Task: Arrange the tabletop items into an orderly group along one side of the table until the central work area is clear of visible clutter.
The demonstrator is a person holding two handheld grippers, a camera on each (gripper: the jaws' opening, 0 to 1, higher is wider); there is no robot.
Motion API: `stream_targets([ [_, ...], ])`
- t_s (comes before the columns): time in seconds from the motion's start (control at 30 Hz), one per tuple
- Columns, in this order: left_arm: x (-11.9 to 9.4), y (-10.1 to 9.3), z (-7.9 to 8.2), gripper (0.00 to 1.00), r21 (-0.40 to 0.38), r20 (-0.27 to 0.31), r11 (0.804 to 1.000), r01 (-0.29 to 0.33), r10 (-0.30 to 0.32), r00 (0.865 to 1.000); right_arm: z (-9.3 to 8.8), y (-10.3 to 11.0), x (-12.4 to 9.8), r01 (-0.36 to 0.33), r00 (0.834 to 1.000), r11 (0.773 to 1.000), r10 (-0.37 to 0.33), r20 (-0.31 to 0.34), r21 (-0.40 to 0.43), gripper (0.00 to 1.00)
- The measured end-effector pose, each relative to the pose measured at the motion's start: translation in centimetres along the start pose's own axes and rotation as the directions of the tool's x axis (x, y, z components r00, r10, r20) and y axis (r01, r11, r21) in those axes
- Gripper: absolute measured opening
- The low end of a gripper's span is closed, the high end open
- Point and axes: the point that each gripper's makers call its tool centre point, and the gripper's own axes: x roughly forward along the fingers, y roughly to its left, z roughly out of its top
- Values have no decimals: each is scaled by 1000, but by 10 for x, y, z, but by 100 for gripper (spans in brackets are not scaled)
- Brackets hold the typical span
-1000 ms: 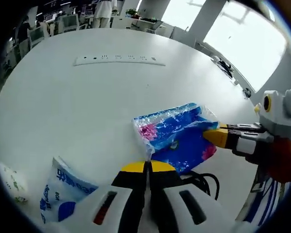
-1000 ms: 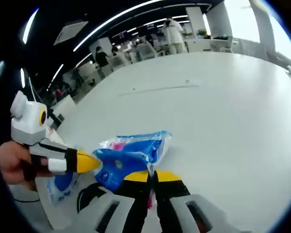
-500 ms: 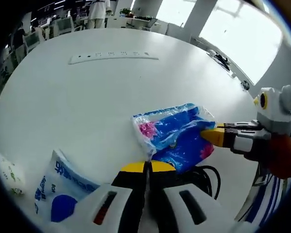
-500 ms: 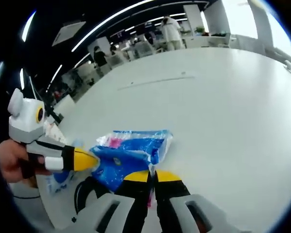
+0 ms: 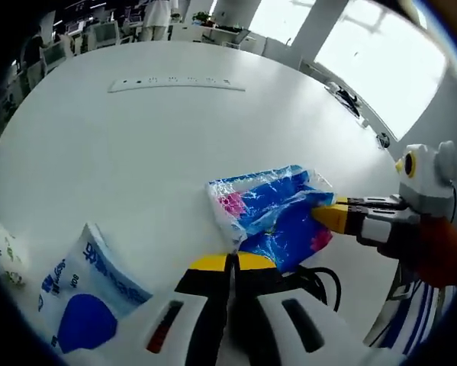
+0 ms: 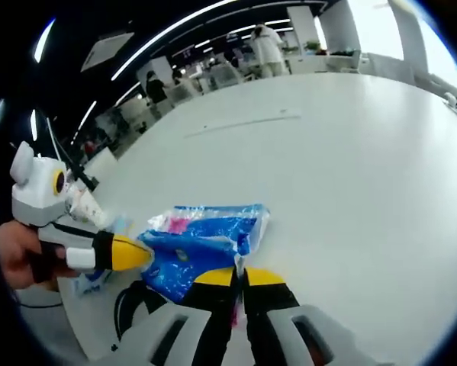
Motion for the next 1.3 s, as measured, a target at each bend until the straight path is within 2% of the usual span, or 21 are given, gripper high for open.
stream_targets([
  [0.17,0,2,4,0,-35,8,999,-7,7,1000,8,0,5,-5,1000,1000,5,5,-5,1],
  [0.47,-4,8,11,5,-16,22,1000,-8,8,1000,9,0,11,7,1000,1000,-7,-2,-21,5],
  [0.67,-8,9,13,8,-20,20,1000,1,0,1000,6,-6,7,25,1000,1000,-25,-6,9,11],
  [0.87,-10,4,10,10,-30,13,999,21,-21,1000,11,-3,-2,38,999,999,-38,8,17,11],
  [1.3,-44,8,18,11,-17,68,1000,26,-25,997,19,-1,-15,62,998,998,-62,29,4,18],
])
